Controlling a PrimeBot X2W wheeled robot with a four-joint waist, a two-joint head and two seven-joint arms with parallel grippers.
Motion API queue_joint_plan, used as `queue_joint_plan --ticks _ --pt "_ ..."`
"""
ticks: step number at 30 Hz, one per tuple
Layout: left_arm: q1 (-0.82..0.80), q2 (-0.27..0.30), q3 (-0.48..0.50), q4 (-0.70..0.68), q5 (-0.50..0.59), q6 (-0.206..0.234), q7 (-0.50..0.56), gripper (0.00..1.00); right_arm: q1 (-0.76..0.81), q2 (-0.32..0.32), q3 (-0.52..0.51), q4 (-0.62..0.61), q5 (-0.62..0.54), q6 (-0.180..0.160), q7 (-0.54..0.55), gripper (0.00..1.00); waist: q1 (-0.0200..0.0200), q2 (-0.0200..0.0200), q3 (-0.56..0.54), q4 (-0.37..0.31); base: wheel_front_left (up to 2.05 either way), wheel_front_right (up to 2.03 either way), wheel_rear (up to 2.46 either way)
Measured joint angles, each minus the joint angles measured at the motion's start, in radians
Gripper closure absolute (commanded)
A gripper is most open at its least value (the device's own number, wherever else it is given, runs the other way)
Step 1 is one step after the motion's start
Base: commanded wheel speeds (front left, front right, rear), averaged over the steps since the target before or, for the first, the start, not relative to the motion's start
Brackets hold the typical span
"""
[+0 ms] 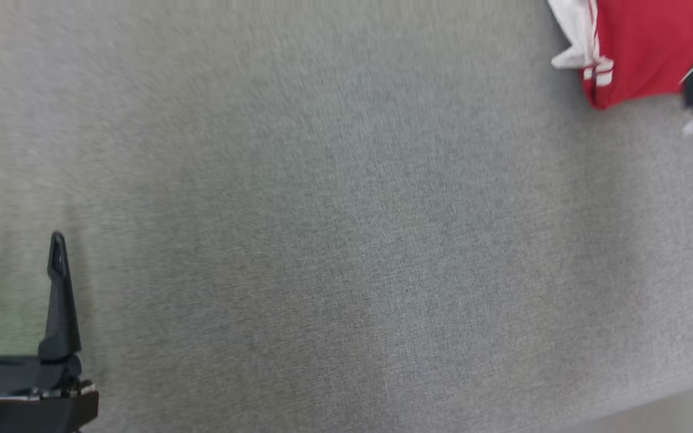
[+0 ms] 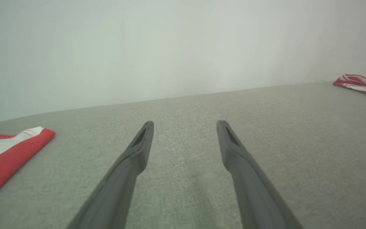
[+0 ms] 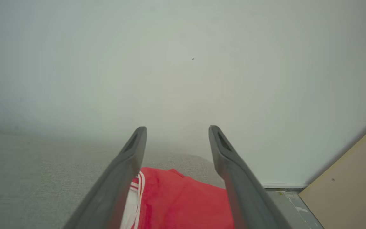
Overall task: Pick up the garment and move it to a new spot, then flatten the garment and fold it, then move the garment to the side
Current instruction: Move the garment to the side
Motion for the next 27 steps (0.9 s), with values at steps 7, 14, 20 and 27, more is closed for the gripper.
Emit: queue_joint_plan --ticks 7,14,20,27 --pt "0.035 -0.05 0.025 0.076 -0.015 0.006 -0.003 0.0 0.156 0.049 0.005 -0.067 0.018 0.0 -0.007 0.0 -0.0001 -0.0001 -0.102 0.027 0.0 0.0 0.0" --pt "0.072 -0.112 0.037 0.138 0.0 -0.01 -0.003 0.0 0.36 0.105 -0.012 -0.153 0.054 0.0 -0.014 0.0 -0.0002 -0.0001 -0.219 0.061 0.0 0.0 0.0" --pt "0.093 -0.147 0.042 0.178 0.021 -0.024 -0.003 0.0 0.53 0.162 -0.021 -0.226 0.082 0.0 -0.025 0.0 -0.0002 -0.0001 -0.299 0.097 0.0 0.0 0.0" --pt "0.109 -0.167 0.039 0.227 0.047 -0.044 -0.003 0.0 0.716 0.234 -0.048 -0.3 0.106 0.0 -0.047 0.0 -0.0001 -0.0001 -0.375 0.155 0.0 0.0 0.0"
